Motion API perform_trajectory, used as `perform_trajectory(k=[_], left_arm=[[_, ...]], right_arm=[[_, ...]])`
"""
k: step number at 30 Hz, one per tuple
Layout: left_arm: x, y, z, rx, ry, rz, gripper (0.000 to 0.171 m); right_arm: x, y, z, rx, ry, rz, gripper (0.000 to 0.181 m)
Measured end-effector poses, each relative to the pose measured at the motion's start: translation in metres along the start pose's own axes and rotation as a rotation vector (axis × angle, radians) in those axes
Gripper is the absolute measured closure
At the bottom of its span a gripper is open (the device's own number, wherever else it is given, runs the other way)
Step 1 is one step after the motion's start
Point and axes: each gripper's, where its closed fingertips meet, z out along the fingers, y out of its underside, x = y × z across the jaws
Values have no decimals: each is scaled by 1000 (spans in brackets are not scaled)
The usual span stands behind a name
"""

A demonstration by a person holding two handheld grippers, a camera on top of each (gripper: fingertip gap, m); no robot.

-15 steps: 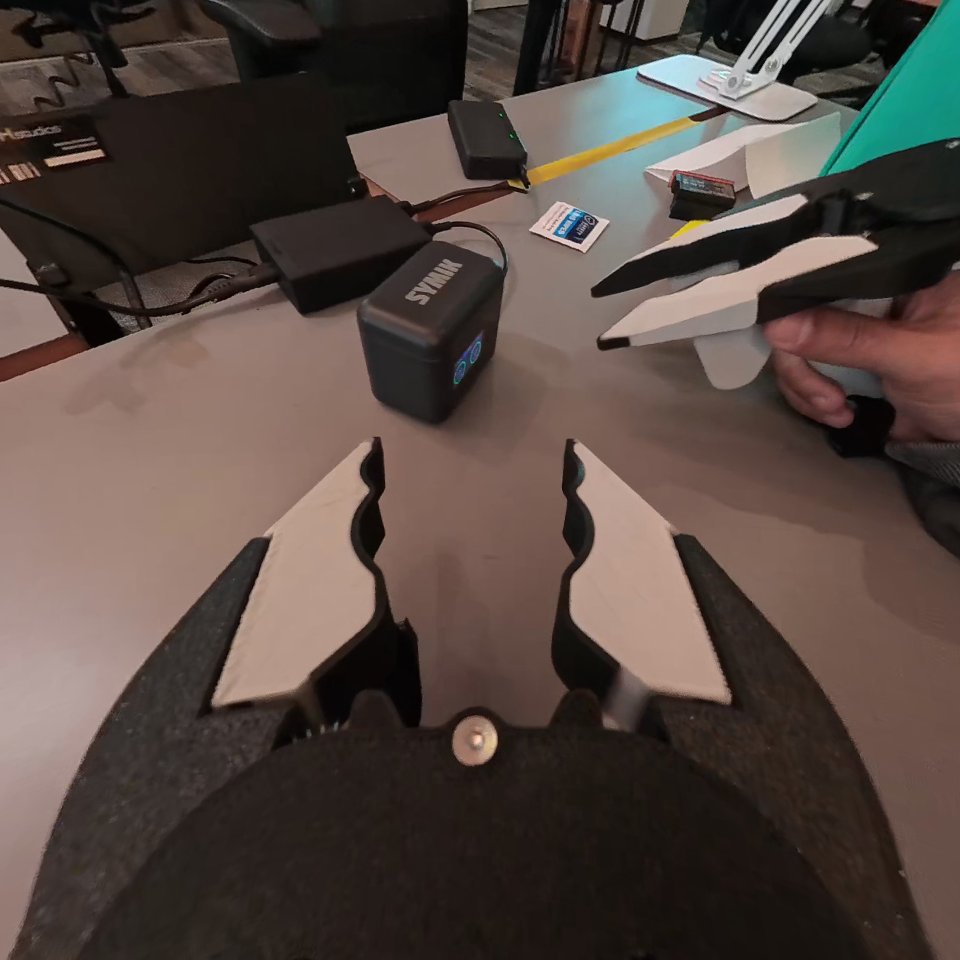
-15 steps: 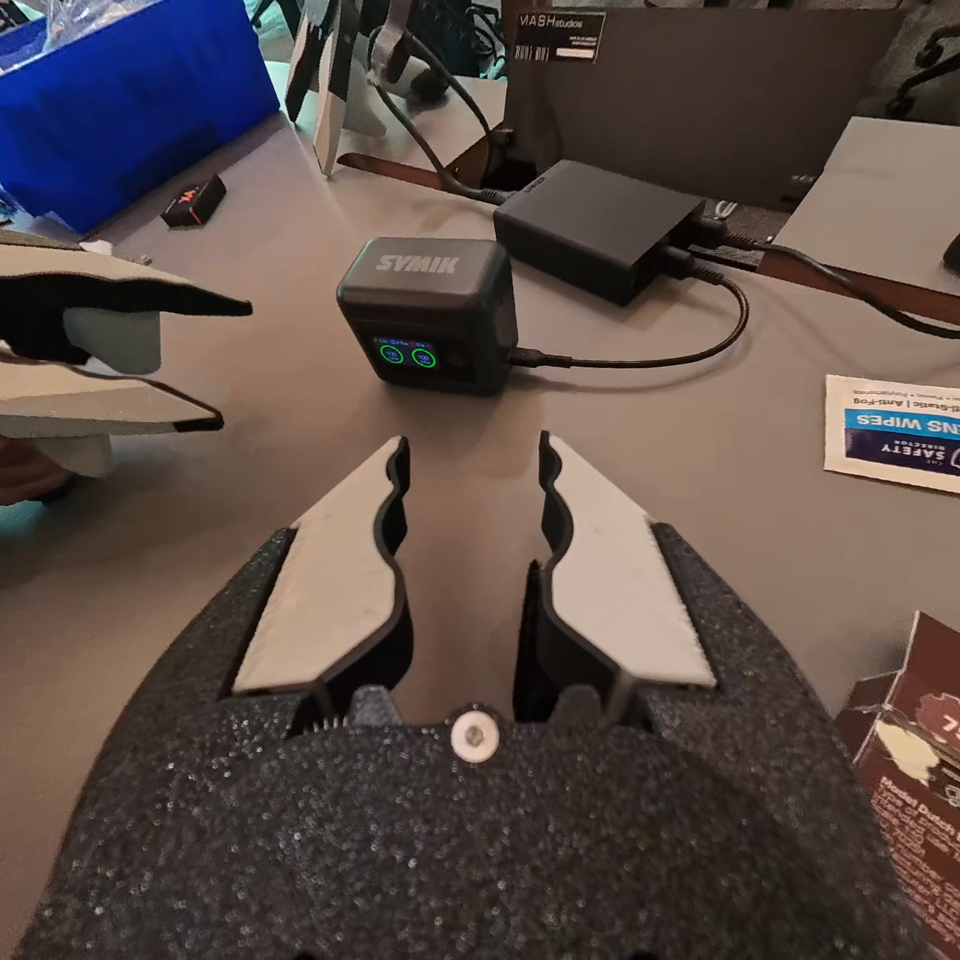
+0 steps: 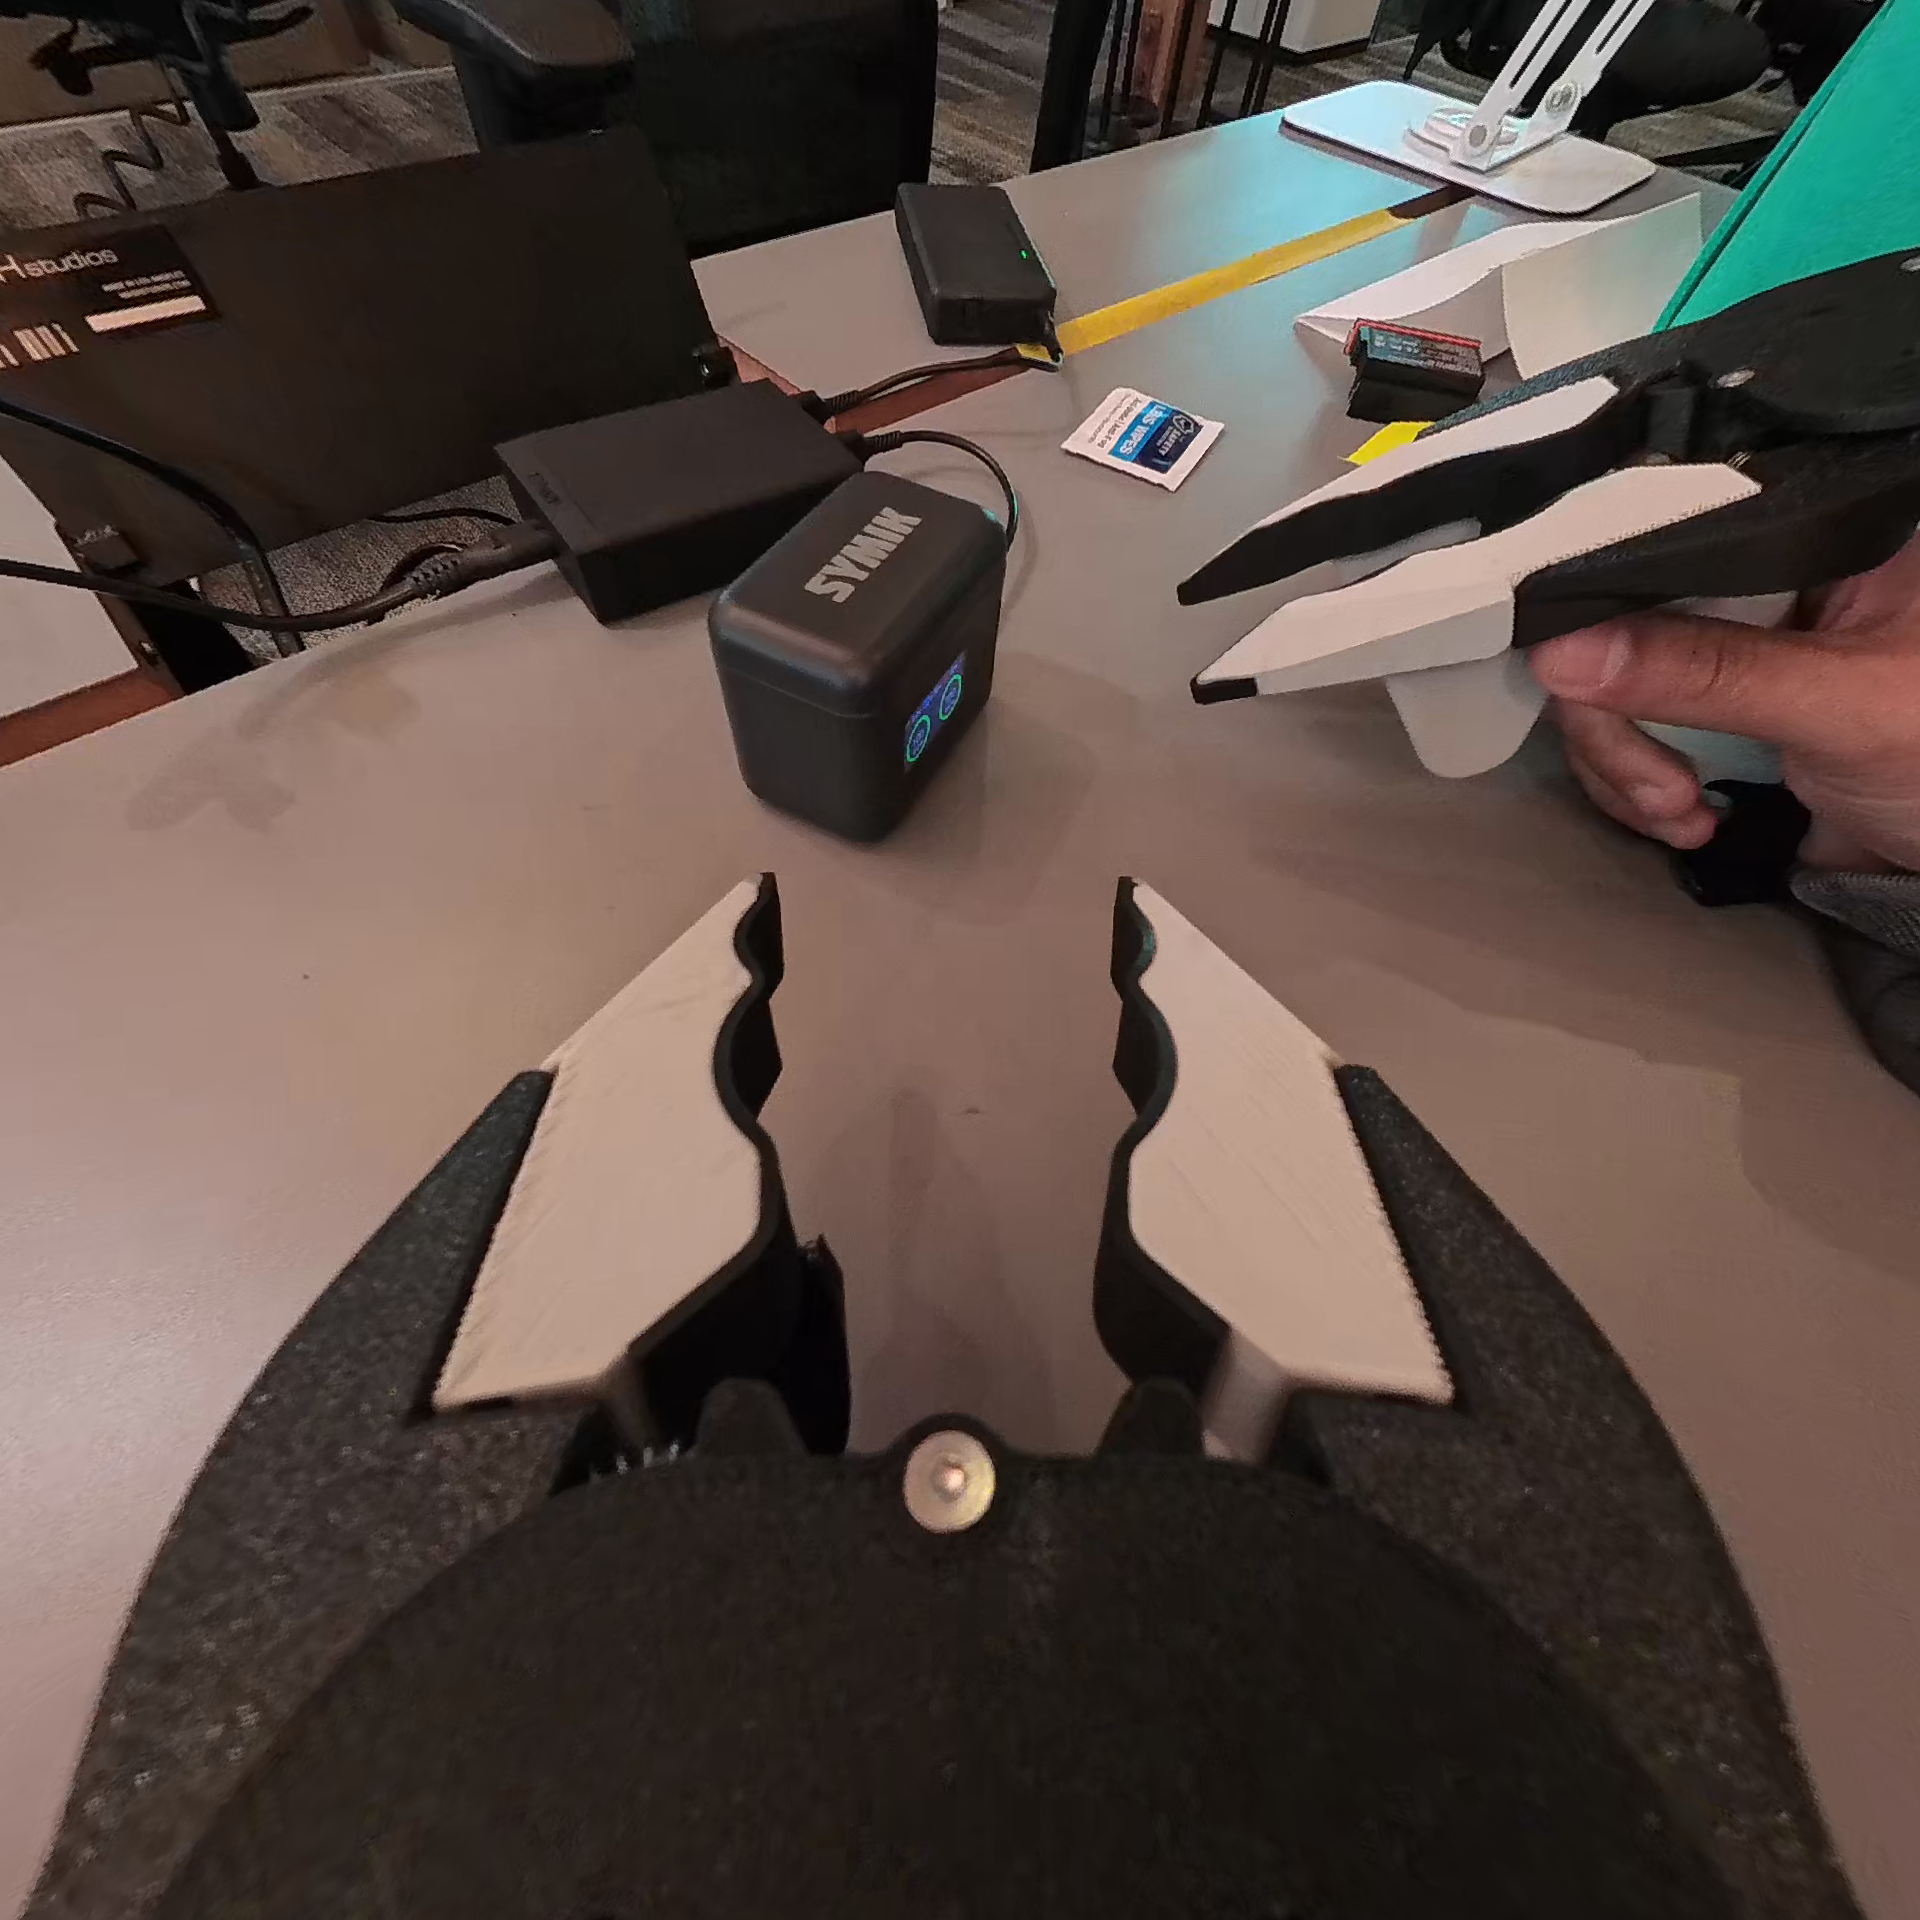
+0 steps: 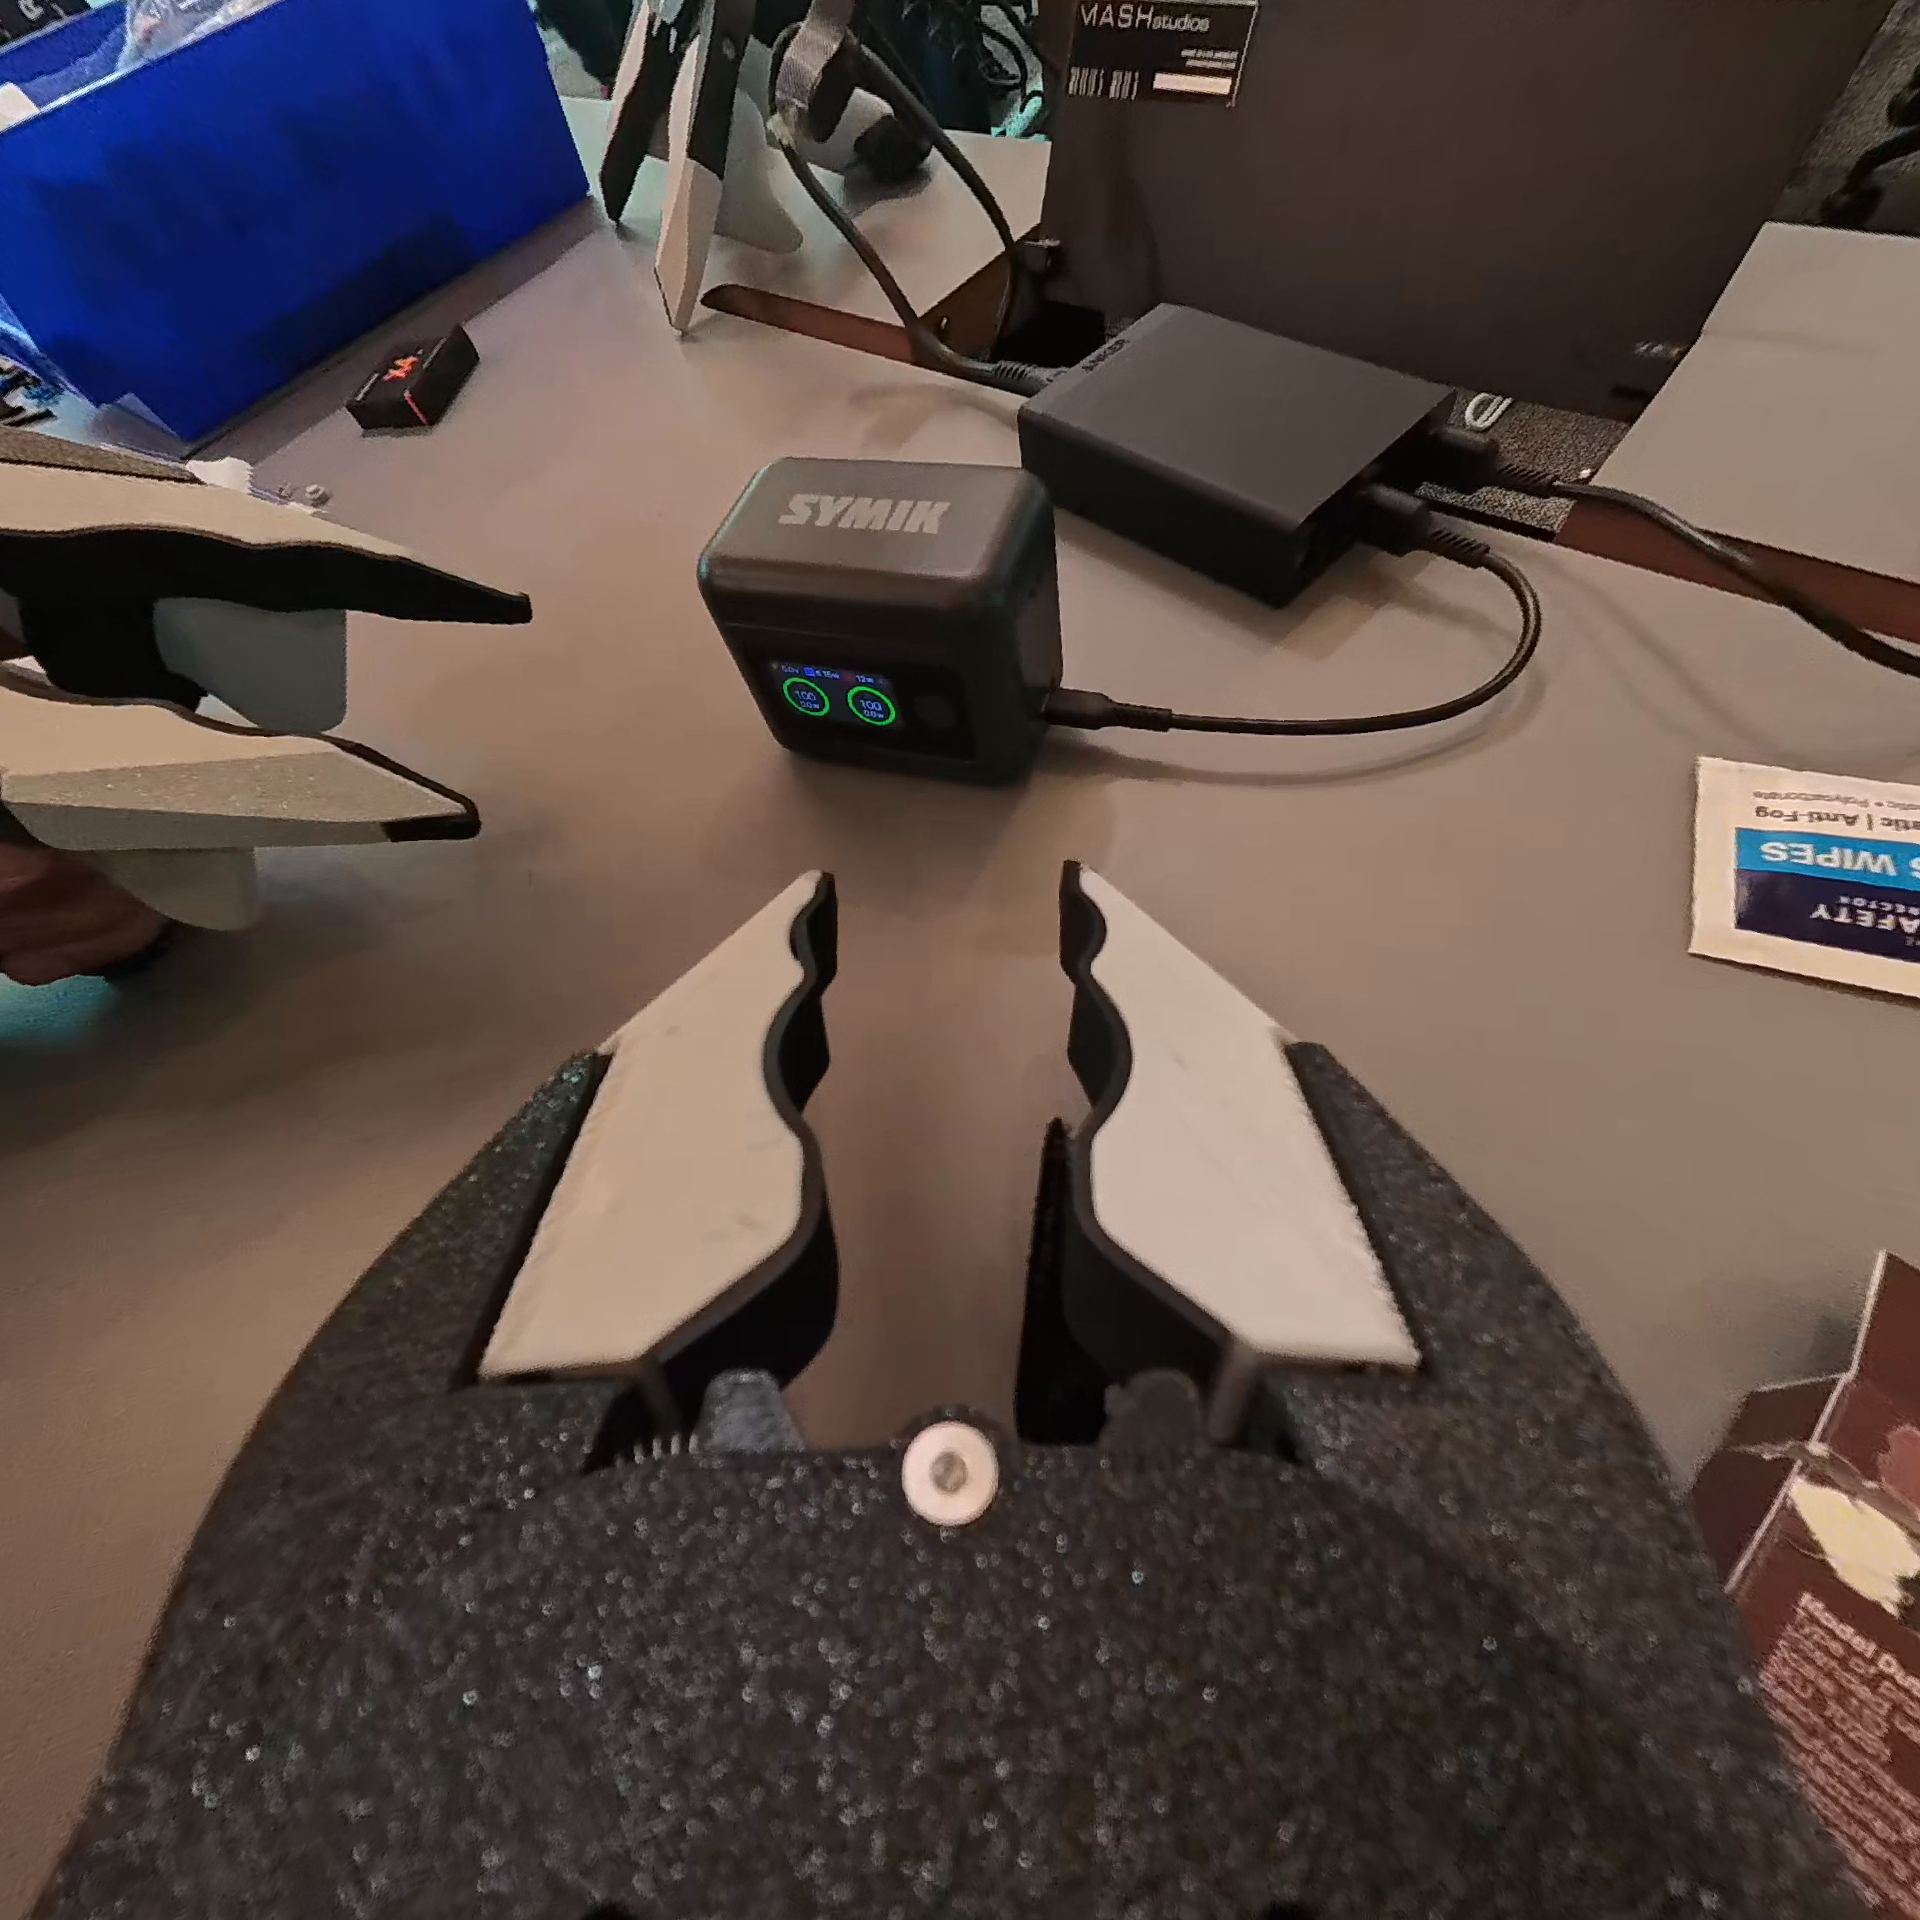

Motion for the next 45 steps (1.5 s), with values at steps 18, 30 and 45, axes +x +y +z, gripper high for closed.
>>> perform_trajectory(k=[18,30,45], left_arm=[[2,2,2,-14,20,13,107],[-21,-19,79,-186,329,242,92],[-19,-8,90,-210,402,301,115]], right_arm=[[-4,-4,0,18,-21,-16,141],[34,-37,29,-566,-409,-694,148],[23,4,69,-626,-742,-760,170]])
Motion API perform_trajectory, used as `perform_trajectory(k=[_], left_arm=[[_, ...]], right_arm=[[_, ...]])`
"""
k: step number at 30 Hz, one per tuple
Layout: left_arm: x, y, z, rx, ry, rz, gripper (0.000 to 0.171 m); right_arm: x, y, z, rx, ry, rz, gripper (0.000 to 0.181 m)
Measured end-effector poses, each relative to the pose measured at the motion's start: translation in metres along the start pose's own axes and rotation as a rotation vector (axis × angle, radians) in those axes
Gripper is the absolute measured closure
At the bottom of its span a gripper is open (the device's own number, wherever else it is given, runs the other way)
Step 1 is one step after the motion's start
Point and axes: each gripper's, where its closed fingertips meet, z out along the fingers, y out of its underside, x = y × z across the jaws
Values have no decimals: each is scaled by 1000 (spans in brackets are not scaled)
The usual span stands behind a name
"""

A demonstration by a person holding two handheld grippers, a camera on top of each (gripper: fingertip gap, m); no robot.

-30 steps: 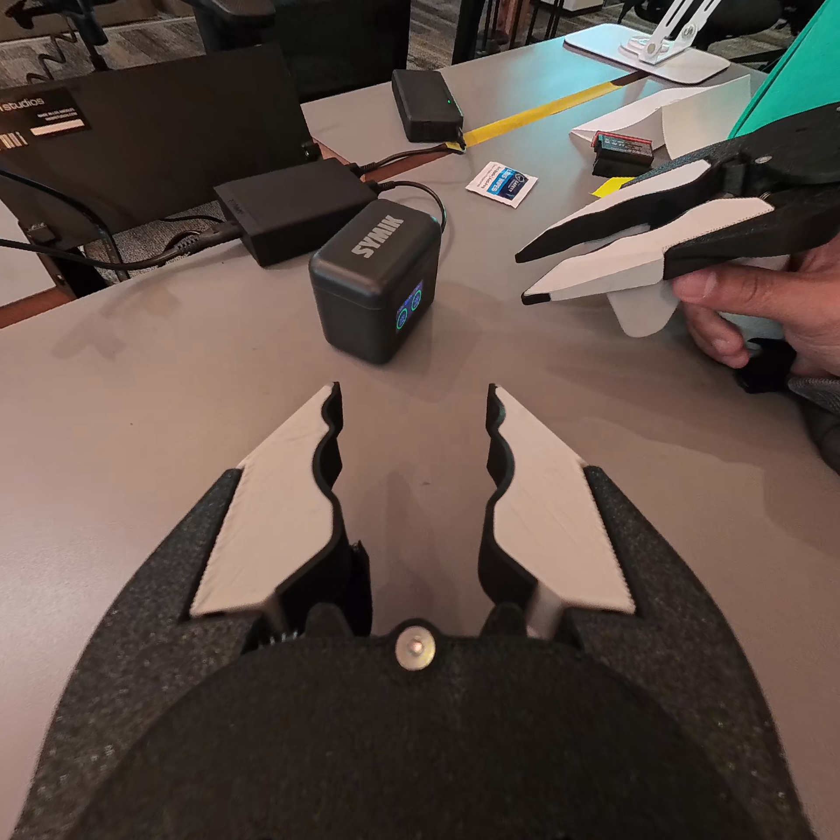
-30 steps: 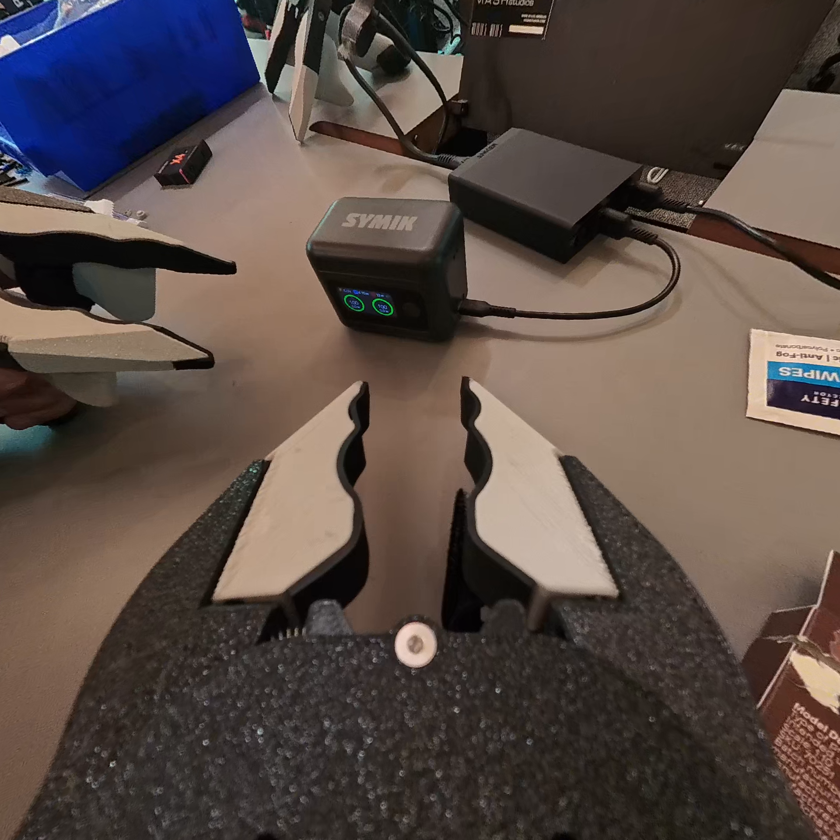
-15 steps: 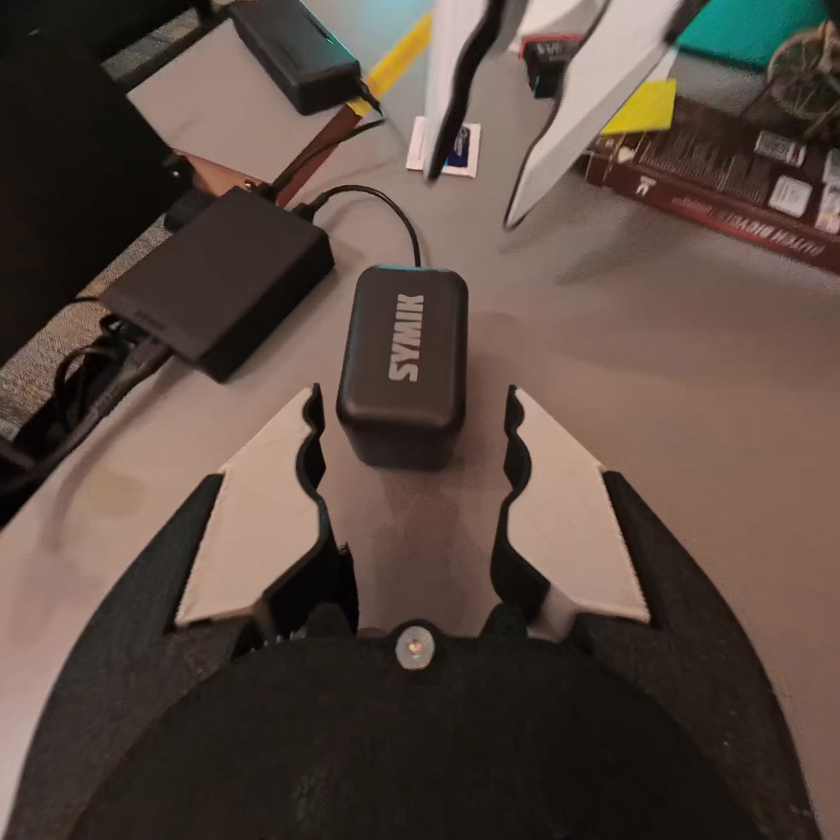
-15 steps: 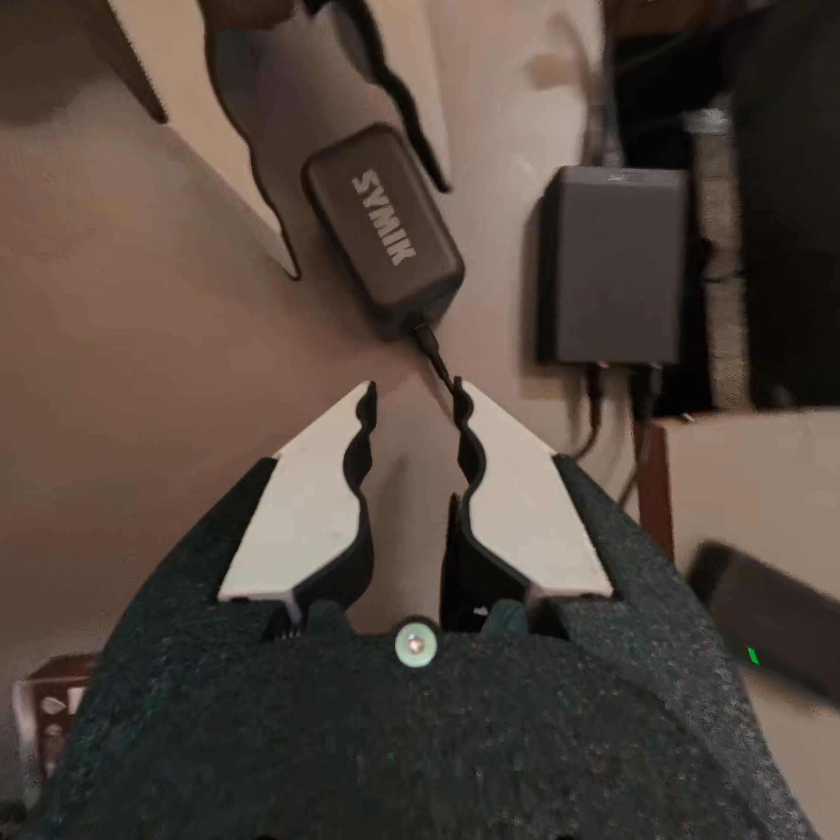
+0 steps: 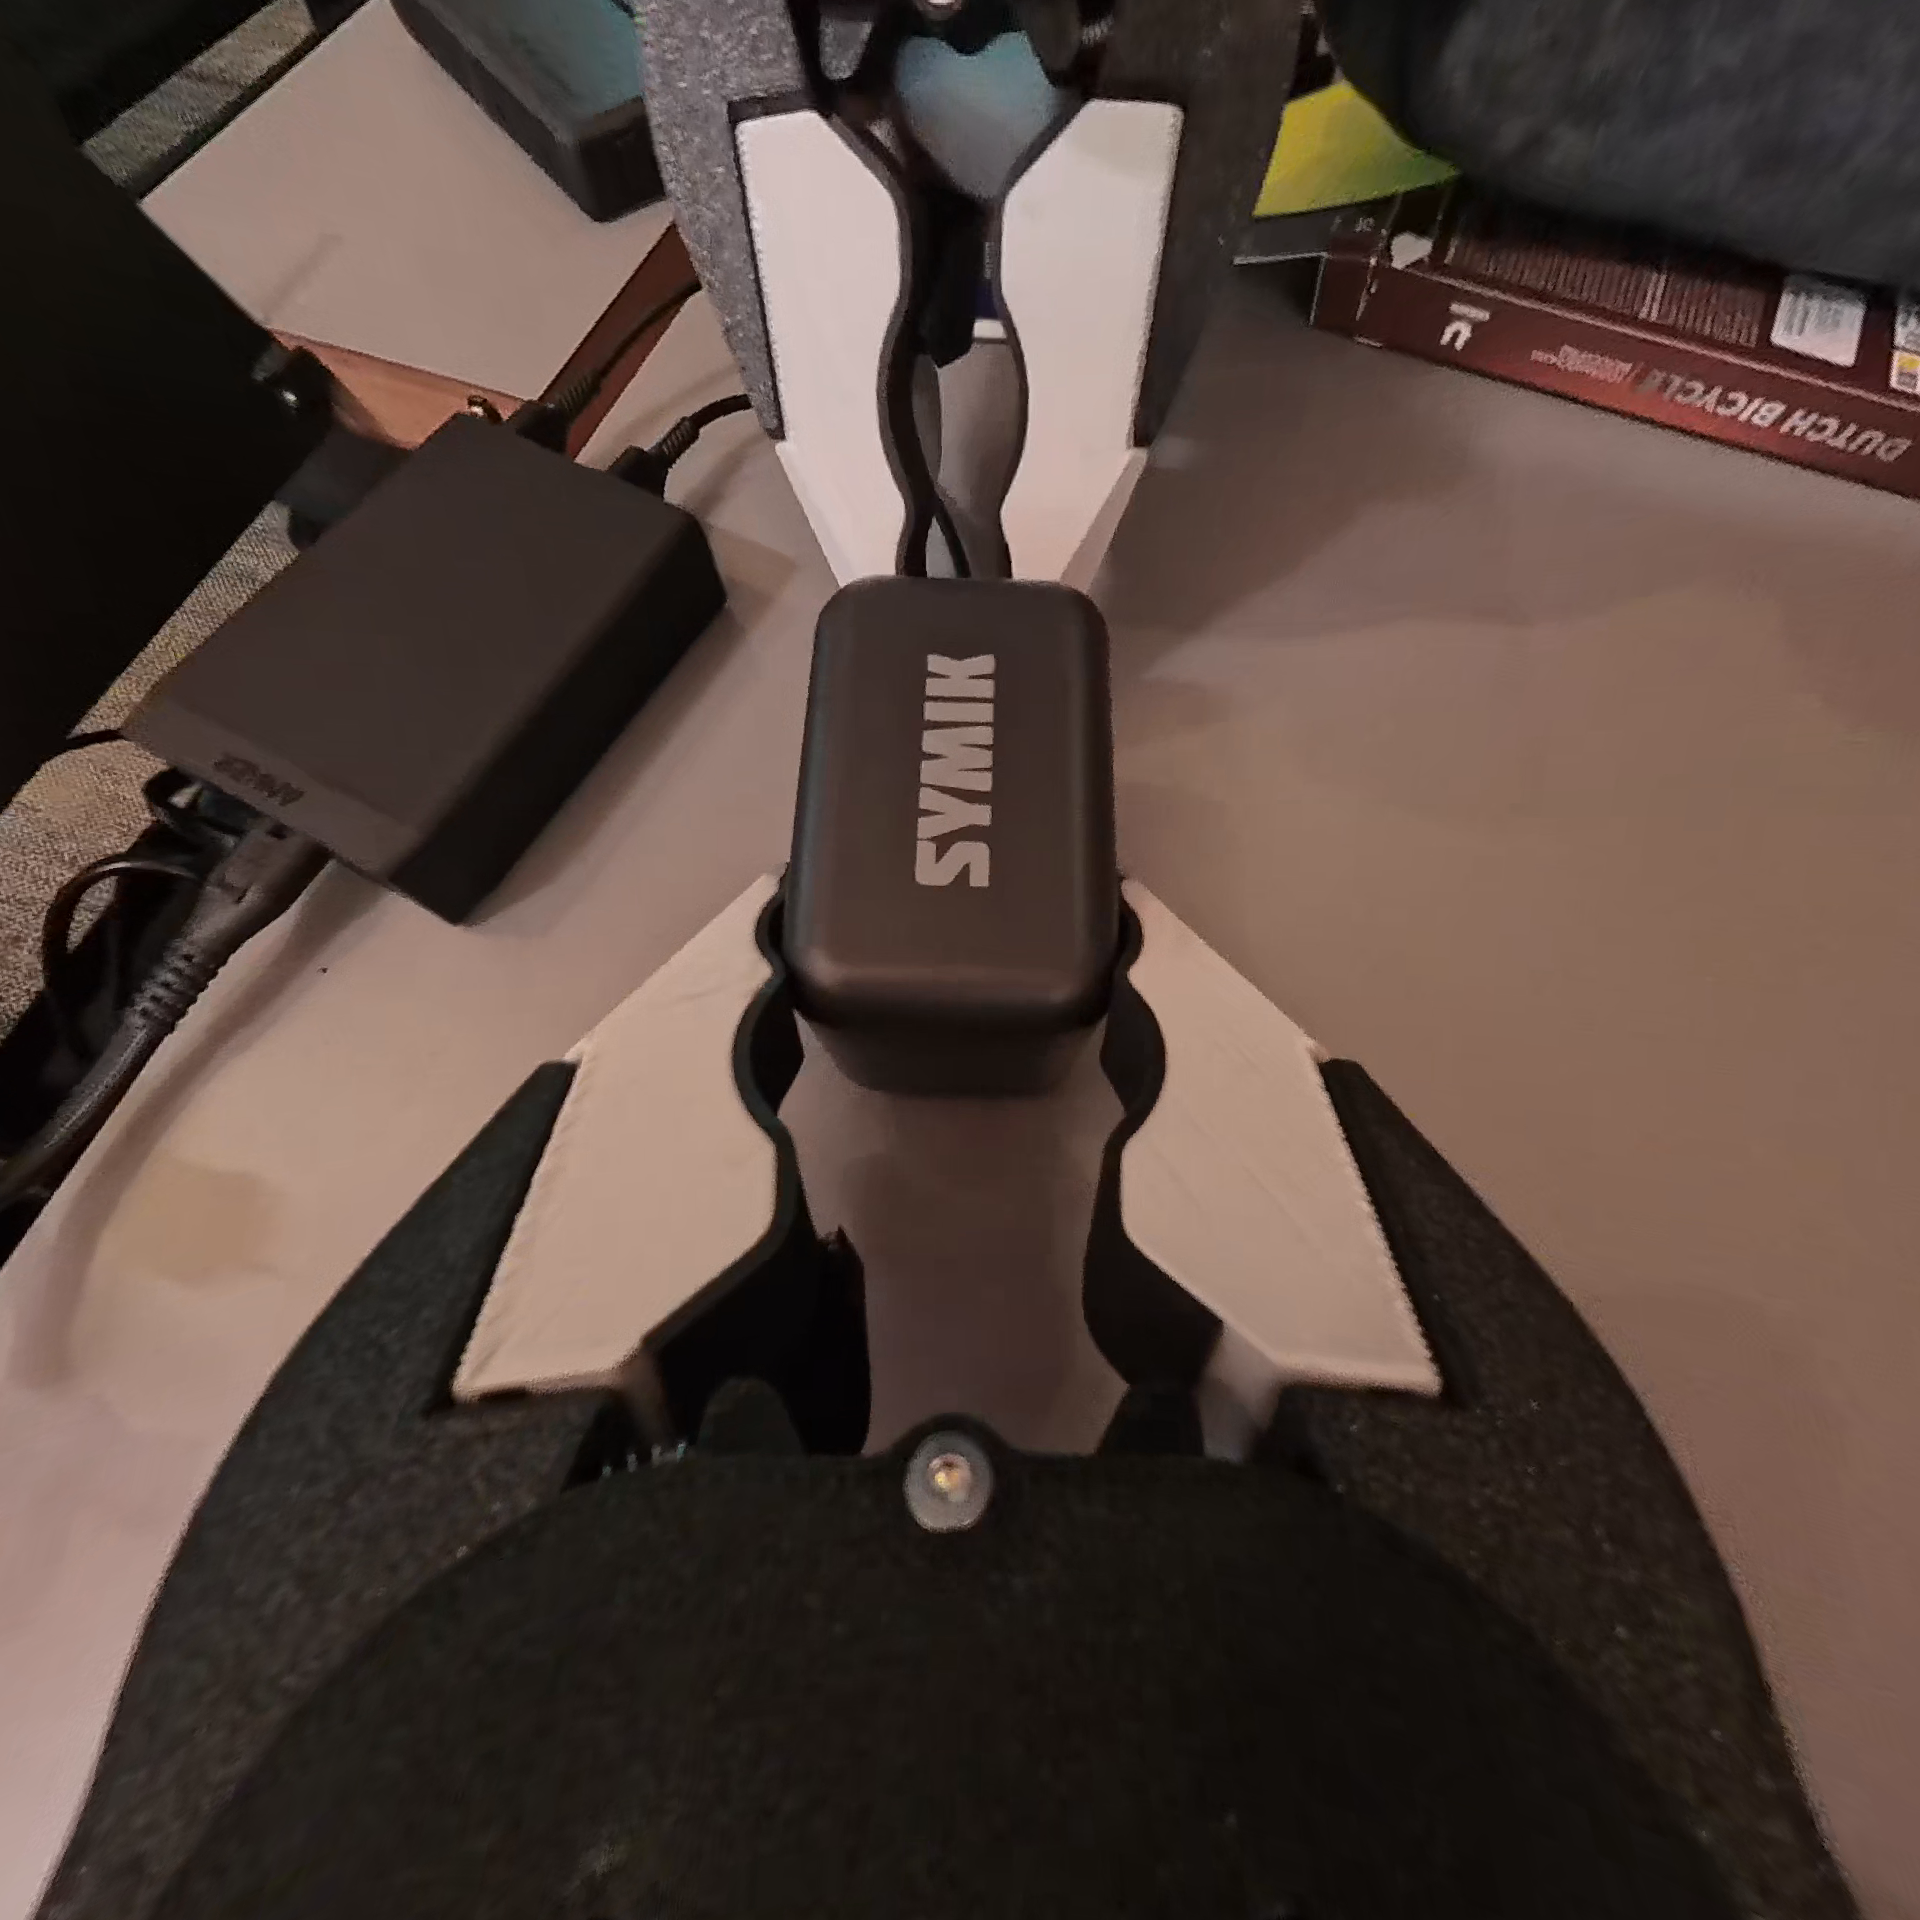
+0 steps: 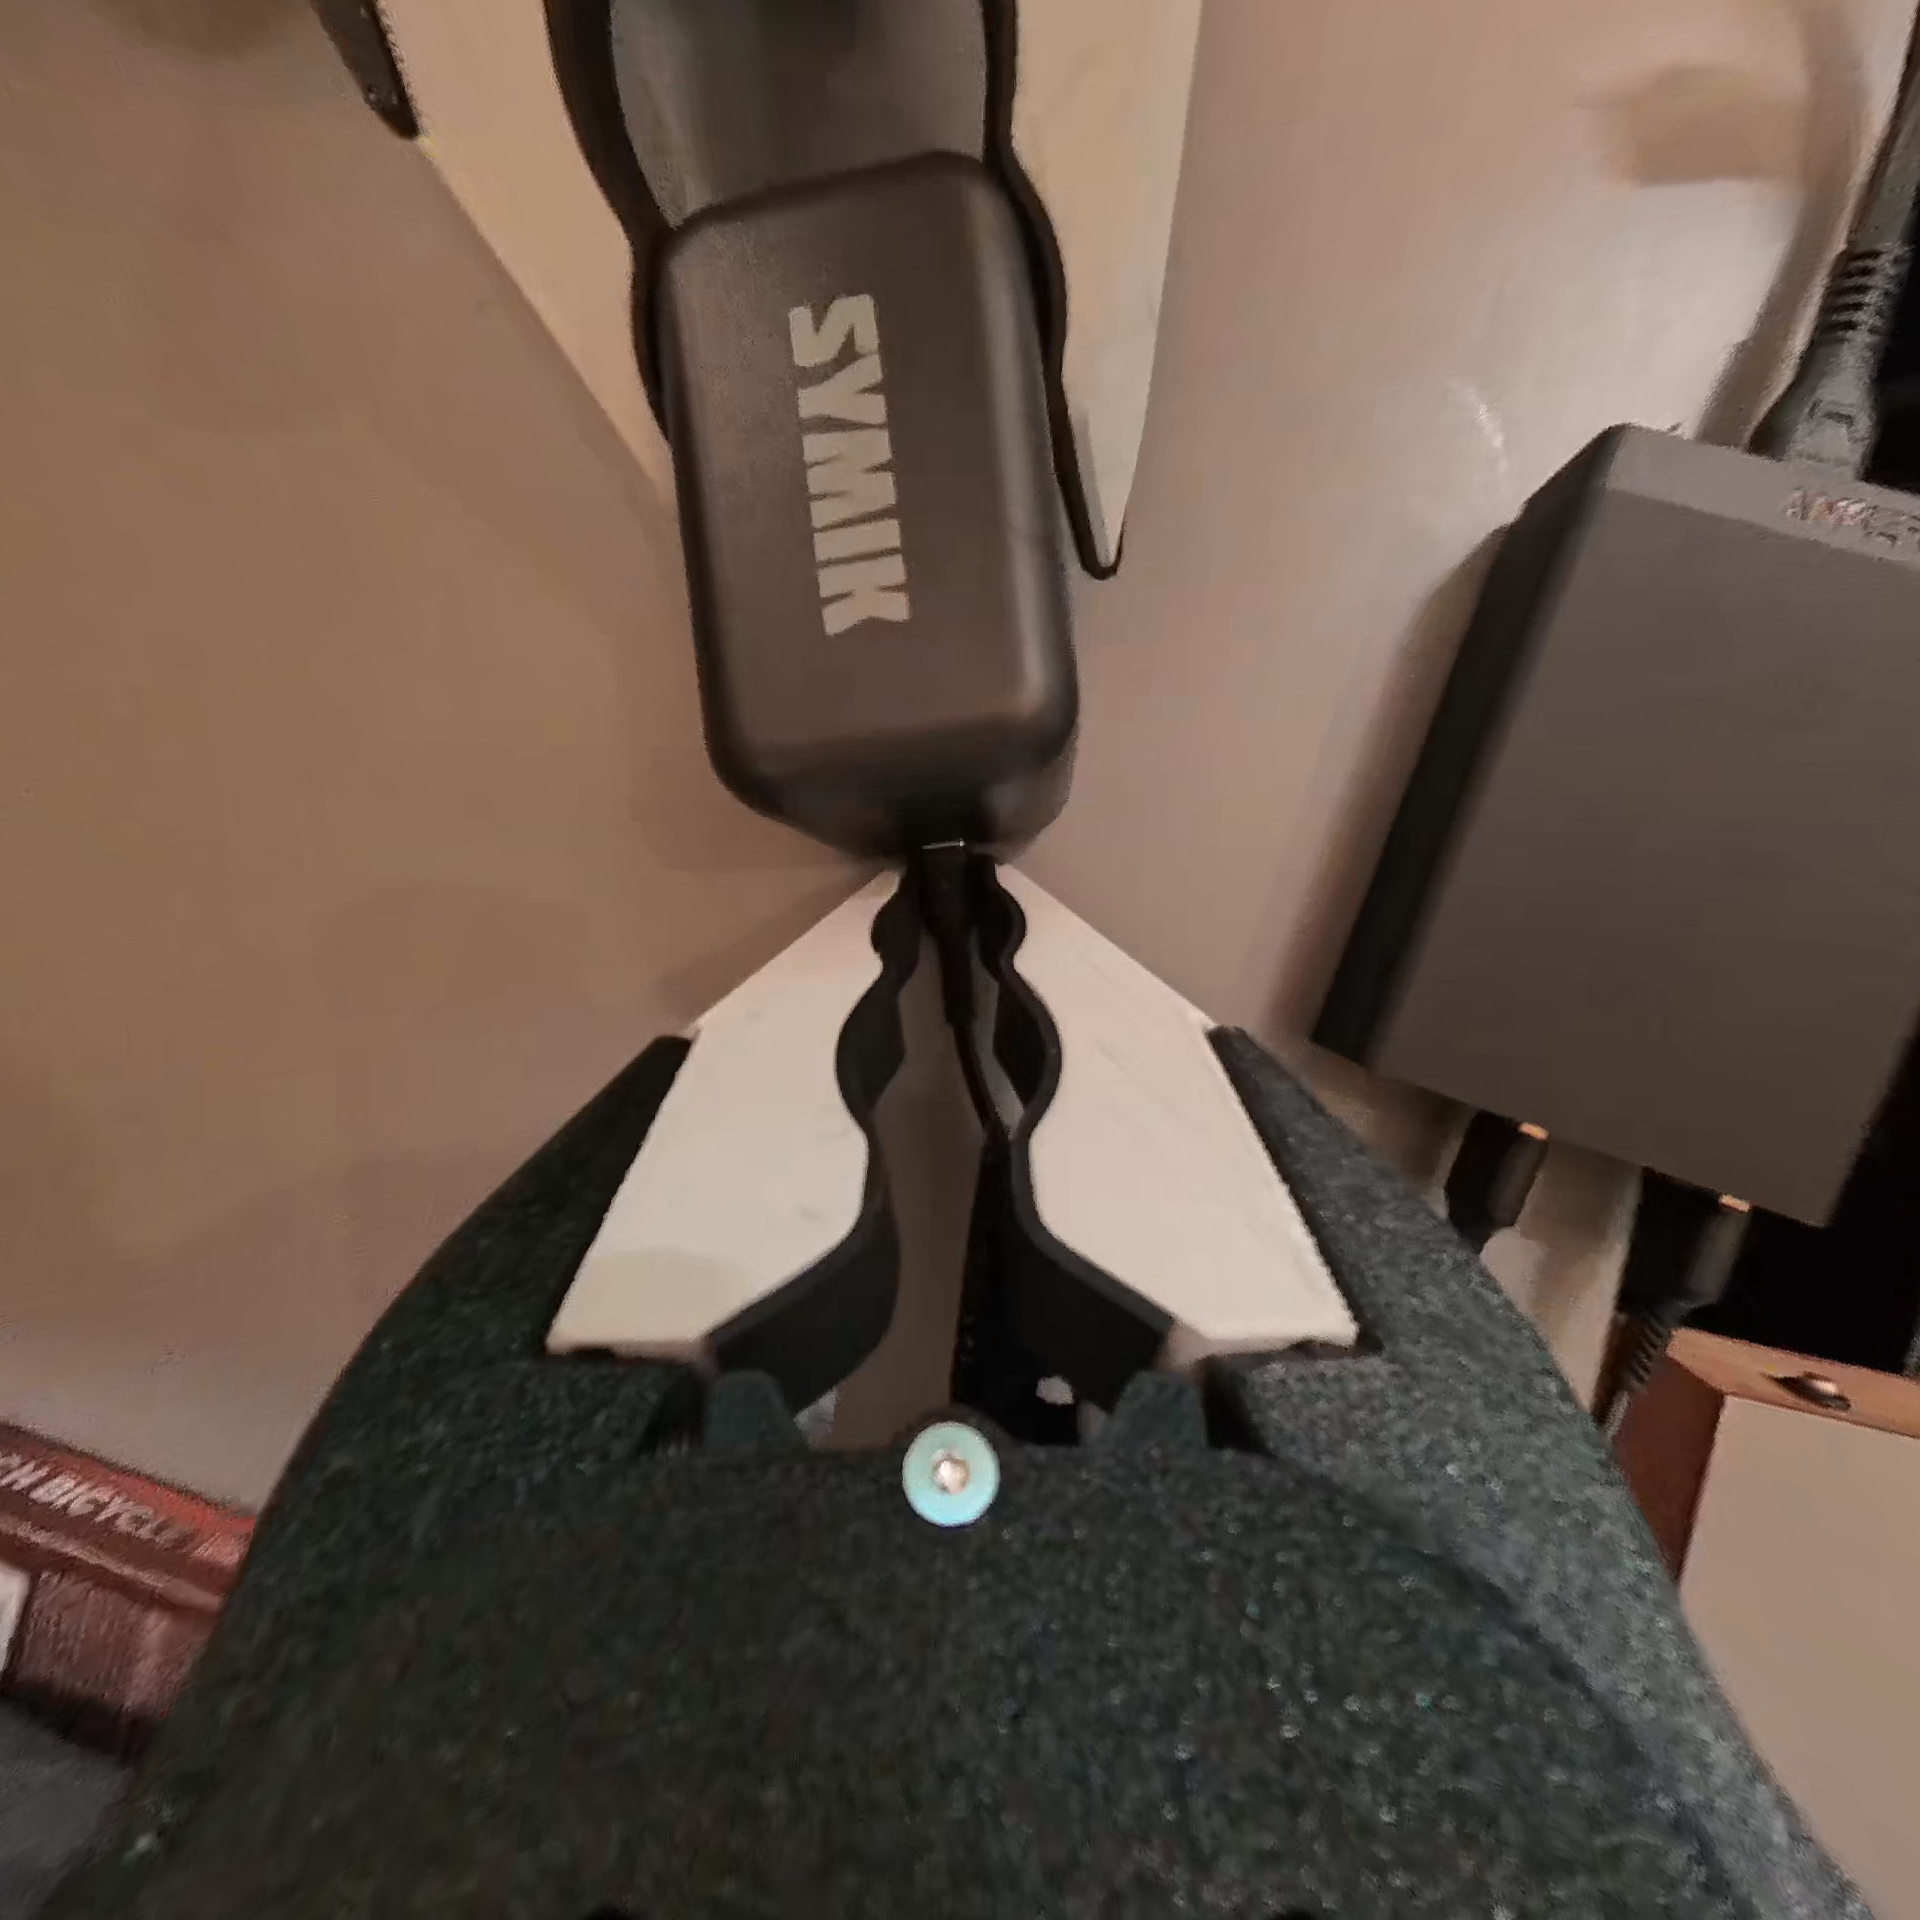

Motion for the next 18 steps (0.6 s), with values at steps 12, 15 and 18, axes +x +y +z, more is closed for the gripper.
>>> perform_trajectory(k=[12,15,18], left_arm=[[17,0,4,-23,42,22,115],[23,-1,3,-15,66,22,115],[27,-1,4,-24,77,34,115]], right_arm=[[-18,9,-7,-97,-73,27,171],[-24,10,-11,-93,-92,49,171],[-28,11,-12,-95,-97,56,171]])
